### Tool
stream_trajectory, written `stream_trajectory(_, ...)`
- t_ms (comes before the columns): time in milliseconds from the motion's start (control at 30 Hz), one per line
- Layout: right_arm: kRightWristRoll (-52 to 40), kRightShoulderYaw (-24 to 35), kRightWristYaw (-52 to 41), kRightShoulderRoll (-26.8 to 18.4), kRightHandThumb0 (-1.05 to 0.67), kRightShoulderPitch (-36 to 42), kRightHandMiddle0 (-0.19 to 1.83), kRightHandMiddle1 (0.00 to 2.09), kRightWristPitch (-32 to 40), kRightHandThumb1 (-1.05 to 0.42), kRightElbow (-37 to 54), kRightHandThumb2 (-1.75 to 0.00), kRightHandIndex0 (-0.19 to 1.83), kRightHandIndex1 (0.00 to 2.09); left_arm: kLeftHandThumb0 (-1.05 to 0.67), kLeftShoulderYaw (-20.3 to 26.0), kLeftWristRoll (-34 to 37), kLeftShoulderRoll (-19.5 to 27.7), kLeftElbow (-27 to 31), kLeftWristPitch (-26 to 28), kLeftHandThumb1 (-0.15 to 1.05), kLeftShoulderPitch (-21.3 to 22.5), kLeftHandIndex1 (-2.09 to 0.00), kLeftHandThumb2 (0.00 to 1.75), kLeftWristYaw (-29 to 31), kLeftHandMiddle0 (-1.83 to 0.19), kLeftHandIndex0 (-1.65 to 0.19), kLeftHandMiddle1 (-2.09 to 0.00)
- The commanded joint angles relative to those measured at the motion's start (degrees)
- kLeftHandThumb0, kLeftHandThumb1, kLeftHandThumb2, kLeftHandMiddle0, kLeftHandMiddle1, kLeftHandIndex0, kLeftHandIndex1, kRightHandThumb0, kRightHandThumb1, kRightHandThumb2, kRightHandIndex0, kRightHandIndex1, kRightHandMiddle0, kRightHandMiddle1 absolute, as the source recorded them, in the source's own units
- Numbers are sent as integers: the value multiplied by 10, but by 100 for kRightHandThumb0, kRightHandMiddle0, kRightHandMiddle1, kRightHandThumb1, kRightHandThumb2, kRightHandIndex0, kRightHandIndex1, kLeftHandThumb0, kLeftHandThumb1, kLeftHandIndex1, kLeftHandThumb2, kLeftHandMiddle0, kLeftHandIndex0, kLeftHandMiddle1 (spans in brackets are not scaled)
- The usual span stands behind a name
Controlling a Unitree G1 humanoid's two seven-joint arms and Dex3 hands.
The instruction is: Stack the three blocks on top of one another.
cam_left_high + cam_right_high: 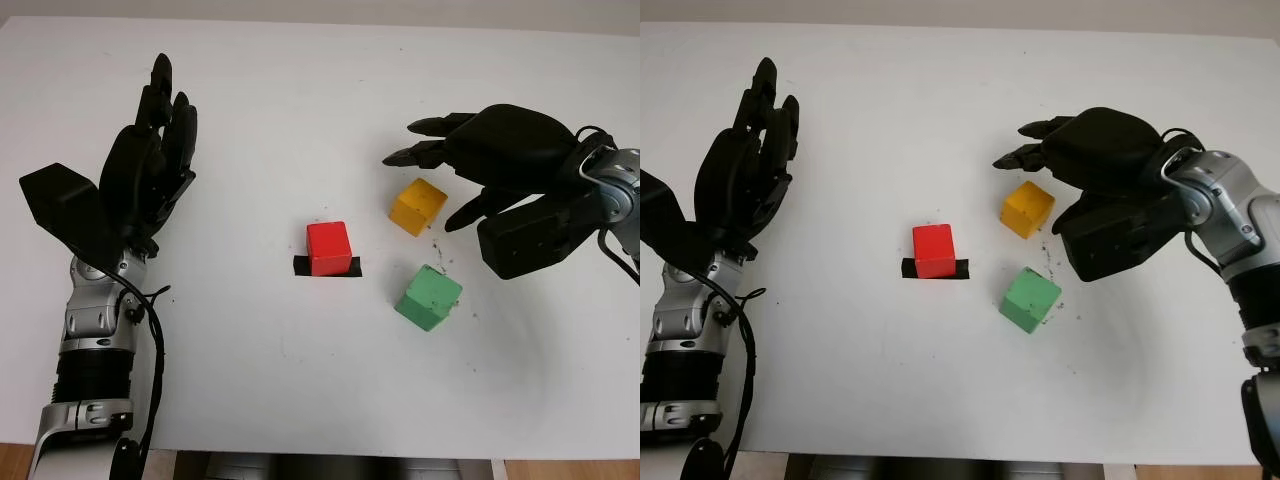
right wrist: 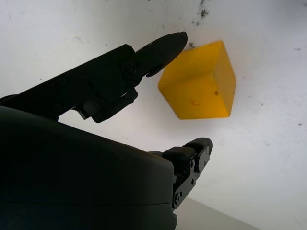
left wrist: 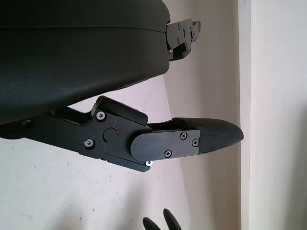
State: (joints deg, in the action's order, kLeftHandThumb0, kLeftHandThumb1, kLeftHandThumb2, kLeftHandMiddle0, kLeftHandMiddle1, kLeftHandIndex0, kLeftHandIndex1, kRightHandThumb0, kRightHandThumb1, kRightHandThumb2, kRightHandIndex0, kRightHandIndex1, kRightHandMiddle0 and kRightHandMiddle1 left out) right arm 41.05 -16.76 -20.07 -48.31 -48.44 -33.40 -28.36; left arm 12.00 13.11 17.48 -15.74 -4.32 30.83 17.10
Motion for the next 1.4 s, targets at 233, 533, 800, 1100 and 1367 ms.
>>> stream_trajectory(233, 16, -18, 53, 6, -40, -20, 61, 18, -52, -81, -51, -6, 37, 11, -78, -2, -16, 3, -6, -26, 105, -6, -5, 49, 0, 17, 16, -5)
stream_trajectory(533, 7, -14, 75, 16, -34, -18, 76, 27, -59, -83, -63, -6, 48, 13, -76, -7, -22, 8, -5, -26, 105, -3, -4, 51, 13, 19, 19, -4)
stream_trajectory(800, 32, -21, 117, 11, -27, -22, 66, 100, -69, -86, -77, -6, 57, 7, -75, -10, -27, 8, -1, -25, 105, -5, -3, 49, 7, 18, 18, -4)
stream_trajectory(1100, 23, -8, 104, 3, -26, -23, 57, 111, -52, -90, -60, -6, 54, 5, -76, -13, -33, 2, -5, -24, 105, -1, -4, 43, -2, 18, 18, -5)
stream_trajectory(1367, -54, 32, 21, 7, -25, -20, 52, 109, 21, -91, 10, -5, 46, 3, -79, -18, -40, 0, -5, -19, 105, 4, -4, 39, -12, 18, 18, -5)
